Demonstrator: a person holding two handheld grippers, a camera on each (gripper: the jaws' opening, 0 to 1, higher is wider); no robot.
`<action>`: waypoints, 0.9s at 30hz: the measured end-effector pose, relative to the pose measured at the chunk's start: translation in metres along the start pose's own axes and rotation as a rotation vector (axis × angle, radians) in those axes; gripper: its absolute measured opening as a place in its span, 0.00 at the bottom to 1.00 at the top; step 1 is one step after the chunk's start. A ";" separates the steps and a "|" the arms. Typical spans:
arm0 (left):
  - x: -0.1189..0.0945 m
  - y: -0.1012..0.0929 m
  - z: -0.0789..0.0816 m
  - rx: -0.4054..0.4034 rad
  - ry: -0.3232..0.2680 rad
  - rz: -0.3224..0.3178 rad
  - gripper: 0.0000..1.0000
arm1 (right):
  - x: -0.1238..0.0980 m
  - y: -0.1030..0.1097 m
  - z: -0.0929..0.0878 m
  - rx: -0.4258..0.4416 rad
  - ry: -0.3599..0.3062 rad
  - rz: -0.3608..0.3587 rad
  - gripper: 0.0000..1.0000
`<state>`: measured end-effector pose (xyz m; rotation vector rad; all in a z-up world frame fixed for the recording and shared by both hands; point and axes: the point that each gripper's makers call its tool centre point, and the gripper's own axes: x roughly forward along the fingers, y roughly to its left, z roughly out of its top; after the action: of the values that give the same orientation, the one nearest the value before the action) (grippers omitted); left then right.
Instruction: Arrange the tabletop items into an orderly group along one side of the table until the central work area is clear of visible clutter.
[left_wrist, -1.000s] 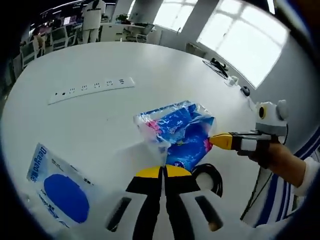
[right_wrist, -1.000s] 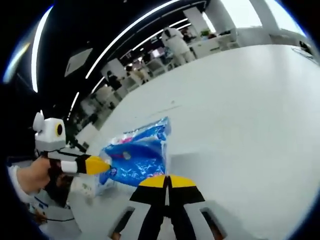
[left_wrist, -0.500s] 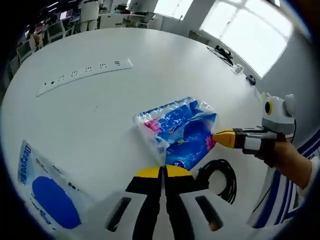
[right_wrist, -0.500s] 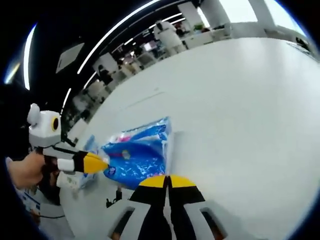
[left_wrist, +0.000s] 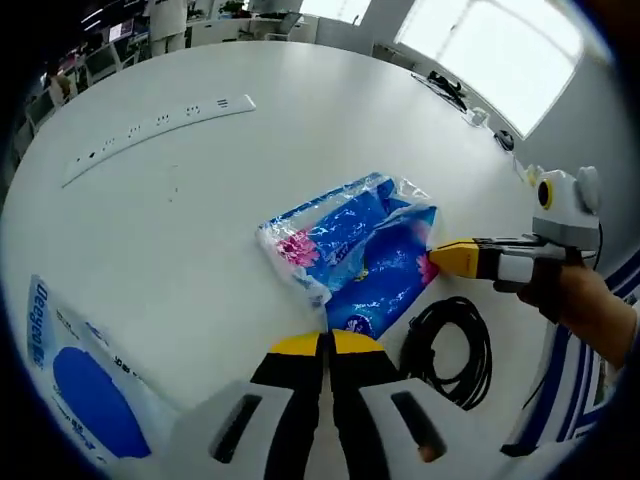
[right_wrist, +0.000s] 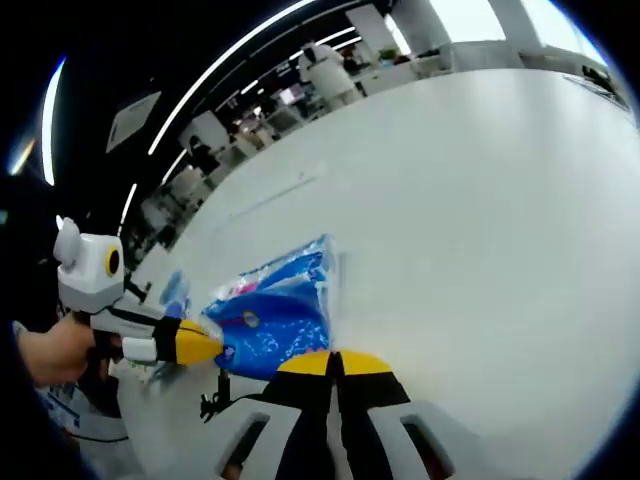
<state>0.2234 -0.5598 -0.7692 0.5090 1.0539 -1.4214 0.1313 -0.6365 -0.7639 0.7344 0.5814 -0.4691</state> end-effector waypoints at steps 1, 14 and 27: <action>0.001 0.000 -0.001 0.002 -0.001 0.004 0.00 | 0.000 0.000 0.000 -0.008 -0.003 -0.005 0.00; 0.001 0.000 0.001 -0.036 -0.044 -0.002 0.00 | 0.000 0.000 0.000 0.019 -0.016 -0.009 0.00; -0.030 -0.010 0.023 -0.037 -0.165 0.033 0.31 | -0.032 0.022 0.020 -0.040 -0.120 0.007 0.28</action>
<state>0.2252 -0.5639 -0.7308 0.3735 0.9334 -1.3879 0.1269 -0.6309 -0.7205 0.6650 0.4741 -0.4904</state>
